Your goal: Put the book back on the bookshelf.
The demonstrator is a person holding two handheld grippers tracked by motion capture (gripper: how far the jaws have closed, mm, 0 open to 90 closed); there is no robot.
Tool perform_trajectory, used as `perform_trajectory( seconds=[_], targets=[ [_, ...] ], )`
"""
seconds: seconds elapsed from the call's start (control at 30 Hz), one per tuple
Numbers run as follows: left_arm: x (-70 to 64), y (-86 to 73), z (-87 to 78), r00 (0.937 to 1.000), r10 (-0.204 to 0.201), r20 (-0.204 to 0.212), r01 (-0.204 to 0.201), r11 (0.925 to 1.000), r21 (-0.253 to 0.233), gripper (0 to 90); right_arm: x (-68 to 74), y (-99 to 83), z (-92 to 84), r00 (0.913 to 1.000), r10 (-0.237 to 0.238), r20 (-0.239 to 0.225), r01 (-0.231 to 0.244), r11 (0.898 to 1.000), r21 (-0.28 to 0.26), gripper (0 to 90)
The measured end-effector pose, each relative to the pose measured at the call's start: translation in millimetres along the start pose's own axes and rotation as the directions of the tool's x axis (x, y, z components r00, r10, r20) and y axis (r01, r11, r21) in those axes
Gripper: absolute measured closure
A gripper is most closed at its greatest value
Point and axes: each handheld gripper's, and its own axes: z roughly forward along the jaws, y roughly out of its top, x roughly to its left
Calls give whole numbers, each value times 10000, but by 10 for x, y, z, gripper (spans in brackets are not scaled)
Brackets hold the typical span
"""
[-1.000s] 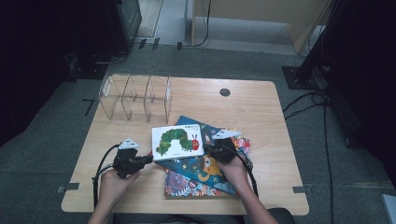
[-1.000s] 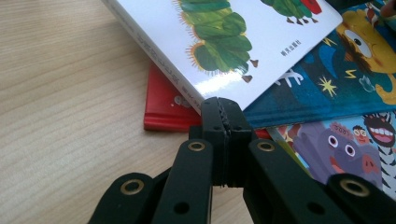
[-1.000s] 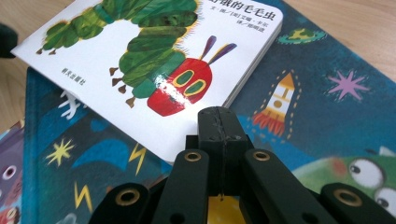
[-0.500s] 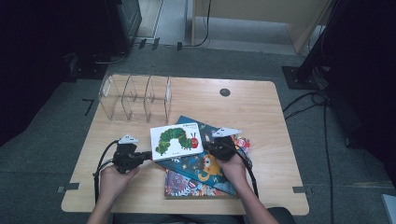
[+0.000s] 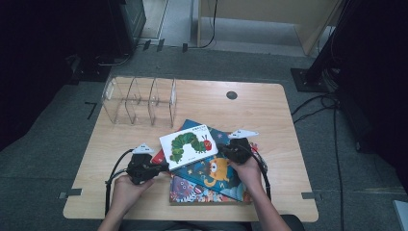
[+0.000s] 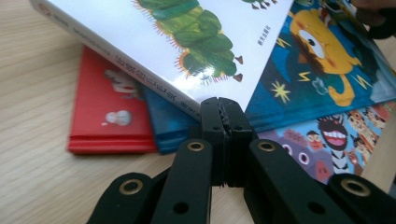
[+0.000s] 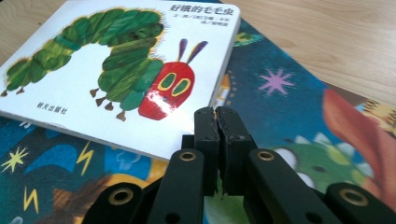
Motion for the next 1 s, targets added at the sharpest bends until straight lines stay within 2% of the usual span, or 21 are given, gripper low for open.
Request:
perform_trajectory(
  seconds=[0.07, 0.13, 0.2, 0.33, 0.47, 0.6, 0.7, 0.8, 0.87, 0.9, 0.93, 1.0],
  targets=[
    [43, 30, -19, 9999, 53, -163, -53, 10000, -8, 900, -30, -3, -31, 9999, 96, 134, -97, 9999, 65, 900],
    [116, 59, -50, 9996, -37, -281, 35, 10000, -50, 900, -32, -9, -60, 9998, 176, 67, -176, 9998, 48, 900],
    [225, 95, -105, 9989, -246, -410, 239, 9995, -192, 900, -13, -12, -82, 10000, 80, 30, -81, 10000, 38, 900],
    [443, 186, -151, 9969, -418, -659, 398, 9987, -321, 899, 44, -45, -108, 10000, 10, 11, -10, 10000, -32, 900],
    [677, 309, -96, 9948, -563, -846, 537, 9980, -330, 899, 101, -98, -116, 10000, 23, -29, -23, 10000, -17, 900],
    [821, 450, -36, 9922, -554, -1115, 501, 9975, -503, 888, 167, -139, -123, 10000, -95, 5, 95, 10000, -28, 900],
    [921, 530, 8, 9920, -681, -1060, 610, 9957, -694, 883, 206, -173, -135, 9999, -40, -137, 40, 10000, 26, 900],
    [965, 584, 95, 9936, -575, -974, 522, 9970, -569, 863, 256, -205, -152, 9995, -69, -309, 72, 9999, 95, 900],
    [958, 607, 149, 9964, -498, -691, 463, 9976, -513, 864, 289, -221, -164, 9993, -122, -342, 127, 9998, 130, 900],
    [939, 612, 171, 9970, -375, -680, 344, 9983, -473, 864, 299, -227, -166, 9993, -152, -350, 156, 9998, 118, 900],
    [916, 612, 182, 9962, -166, -849, 132, 9991, -405, 883, 304, -231, -164, 9993, -149, -346, 152, 9998, 96, 900],
    [904, 604, 183, 9976, -30, -695, 13, 9997, -249, 891, 294, -230, -151, 9990, -192, -413, 192, 9998, 10, 900]
  ],
)
